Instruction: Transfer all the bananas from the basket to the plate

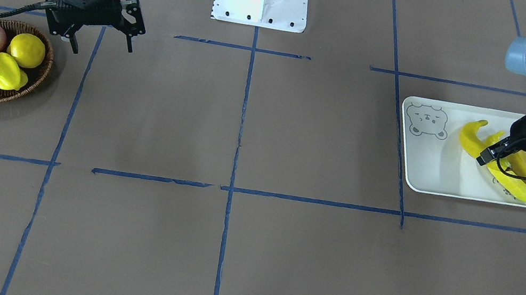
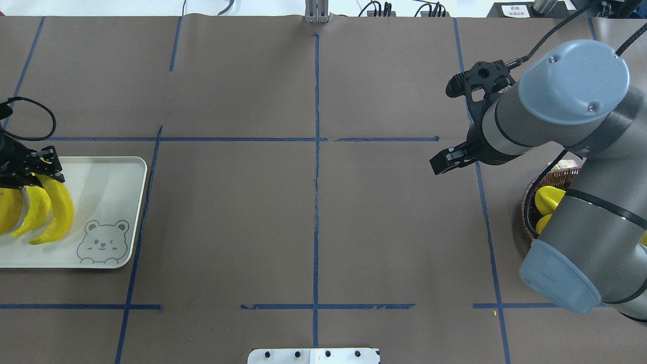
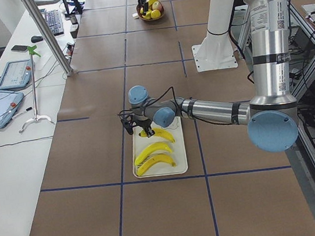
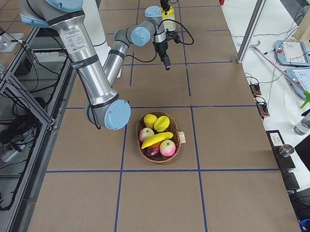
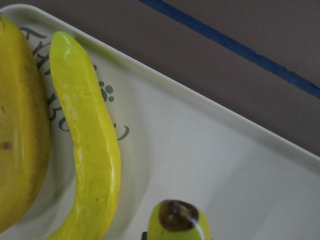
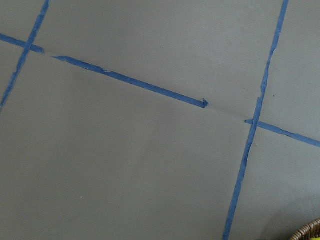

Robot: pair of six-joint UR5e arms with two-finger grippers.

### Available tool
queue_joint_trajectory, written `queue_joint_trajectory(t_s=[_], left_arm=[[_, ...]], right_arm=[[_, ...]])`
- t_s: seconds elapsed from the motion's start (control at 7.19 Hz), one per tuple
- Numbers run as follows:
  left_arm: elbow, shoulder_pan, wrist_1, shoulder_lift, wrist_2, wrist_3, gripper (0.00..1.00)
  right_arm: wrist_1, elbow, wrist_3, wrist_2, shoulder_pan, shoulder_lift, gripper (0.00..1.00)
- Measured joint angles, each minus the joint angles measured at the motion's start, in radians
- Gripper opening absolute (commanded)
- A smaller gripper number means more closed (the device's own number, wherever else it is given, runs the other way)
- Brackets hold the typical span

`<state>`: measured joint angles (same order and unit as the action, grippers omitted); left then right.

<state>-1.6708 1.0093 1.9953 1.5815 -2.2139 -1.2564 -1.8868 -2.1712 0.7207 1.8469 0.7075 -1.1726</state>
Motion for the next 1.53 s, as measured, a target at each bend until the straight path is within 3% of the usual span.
queue_joint_trajectory(t_s=[0.14, 0.28, 0.83, 1.25, 1.53], left_arm=[[0.034, 0.016, 0.000, 0.030, 0.011, 0.000, 0.91], [0.063, 0.039, 0.001, 0.053, 0.020, 0.018, 1.00], [0.053, 0.132, -0.015, 0.096, -0.028, 0.143, 1.00], [-0.029, 0.091, -0.019, 0.137, -0.056, 0.137, 1.00], [-0.048, 0.052, -0.017, 0.147, -0.057, 0.135, 1.00]], right_arm=[[0.000, 0.001, -0.001, 0.000, 0.000, 0.000, 0.99], [0.000, 0.002, -0.001, 0.000, 0.000, 0.000, 0.99], [0.000, -0.005, -0.012, 0.001, 0.003, -0.028, 0.99], [0.024, -0.106, -0.061, 0.009, 0.017, -0.200, 0.99], [0.187, -0.134, -0.161, 0.066, 0.074, -0.389, 0.99]])
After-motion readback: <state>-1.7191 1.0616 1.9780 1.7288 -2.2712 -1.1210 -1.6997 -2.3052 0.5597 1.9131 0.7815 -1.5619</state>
